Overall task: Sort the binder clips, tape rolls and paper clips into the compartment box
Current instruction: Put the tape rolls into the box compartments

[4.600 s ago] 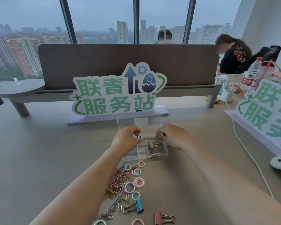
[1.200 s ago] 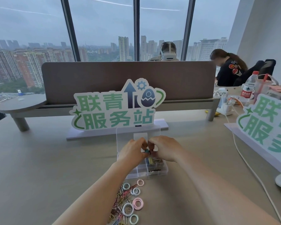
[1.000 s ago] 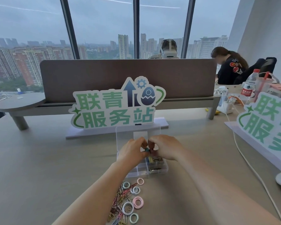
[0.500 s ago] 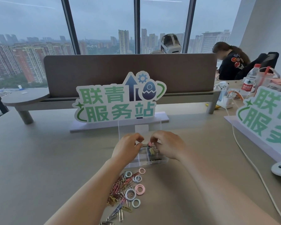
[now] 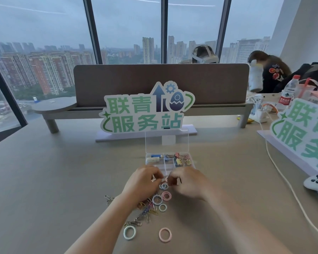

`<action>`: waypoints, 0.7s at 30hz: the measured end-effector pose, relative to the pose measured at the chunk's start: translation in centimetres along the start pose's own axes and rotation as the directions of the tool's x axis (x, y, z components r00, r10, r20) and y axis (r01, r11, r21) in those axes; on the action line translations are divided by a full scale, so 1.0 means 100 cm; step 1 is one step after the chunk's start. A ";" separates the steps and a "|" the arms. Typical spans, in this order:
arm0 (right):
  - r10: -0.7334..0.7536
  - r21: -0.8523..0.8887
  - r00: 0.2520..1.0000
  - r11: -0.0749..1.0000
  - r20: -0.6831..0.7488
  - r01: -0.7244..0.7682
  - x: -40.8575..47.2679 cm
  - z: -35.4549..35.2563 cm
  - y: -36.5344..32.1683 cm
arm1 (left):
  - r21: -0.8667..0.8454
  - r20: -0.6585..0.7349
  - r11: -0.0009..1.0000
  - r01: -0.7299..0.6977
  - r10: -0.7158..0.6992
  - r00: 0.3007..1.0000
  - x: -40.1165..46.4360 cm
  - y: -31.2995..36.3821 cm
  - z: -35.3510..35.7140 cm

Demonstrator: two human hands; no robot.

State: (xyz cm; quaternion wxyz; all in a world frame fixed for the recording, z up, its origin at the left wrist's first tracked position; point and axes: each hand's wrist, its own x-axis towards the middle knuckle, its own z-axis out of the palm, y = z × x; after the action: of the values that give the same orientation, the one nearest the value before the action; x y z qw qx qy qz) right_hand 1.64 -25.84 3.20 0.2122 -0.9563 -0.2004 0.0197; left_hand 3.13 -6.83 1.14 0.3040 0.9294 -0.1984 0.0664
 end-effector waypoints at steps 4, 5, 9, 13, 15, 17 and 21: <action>-0.012 0.011 0.999 1.000 0.043 0.011 -0.010 0.004 -0.007 | -0.003 0.023 1.000 -0.020 0.020 1.000 -0.018 0.002 0.002; -0.016 0.016 0.999 1.000 0.049 0.015 -0.013 0.005 -0.009 | 0.002 0.029 1.000 -0.026 0.026 0.999 -0.022 0.002 0.002; -0.035 0.000 0.999 0.999 0.037 0.035 -0.021 0.006 -0.016 | 0.024 0.054 0.997 -0.073 0.072 0.996 -0.037 0.002 0.001; -0.030 -0.057 0.999 0.998 0.012 0.031 -0.026 0.009 -0.019 | 0.066 0.092 0.992 -0.104 0.098 0.991 -0.045 0.000 0.001; -0.018 -0.083 1.000 0.996 0.008 0.018 -0.027 0.010 -0.020 | 0.090 0.097 0.991 -0.102 0.093 0.991 -0.047 0.001 0.000; -0.006 -0.111 1.000 0.994 0.011 0.007 -0.027 0.010 -0.021 | 0.104 0.097 0.990 -0.093 0.083 0.992 -0.047 0.002 -0.001; 0.013 -0.181 0.999 0.983 0.036 -0.007 -0.026 0.012 -0.021 | 0.129 0.106 0.989 -0.066 0.053 0.993 -0.048 0.002 -0.002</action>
State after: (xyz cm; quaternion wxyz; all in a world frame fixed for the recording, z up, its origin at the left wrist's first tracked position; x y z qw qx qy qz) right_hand -1.67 -24.65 2.83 0.1207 -0.9720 -0.2005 0.0203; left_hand -1.39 -5.30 0.25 0.2288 0.9434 -0.2365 0.0408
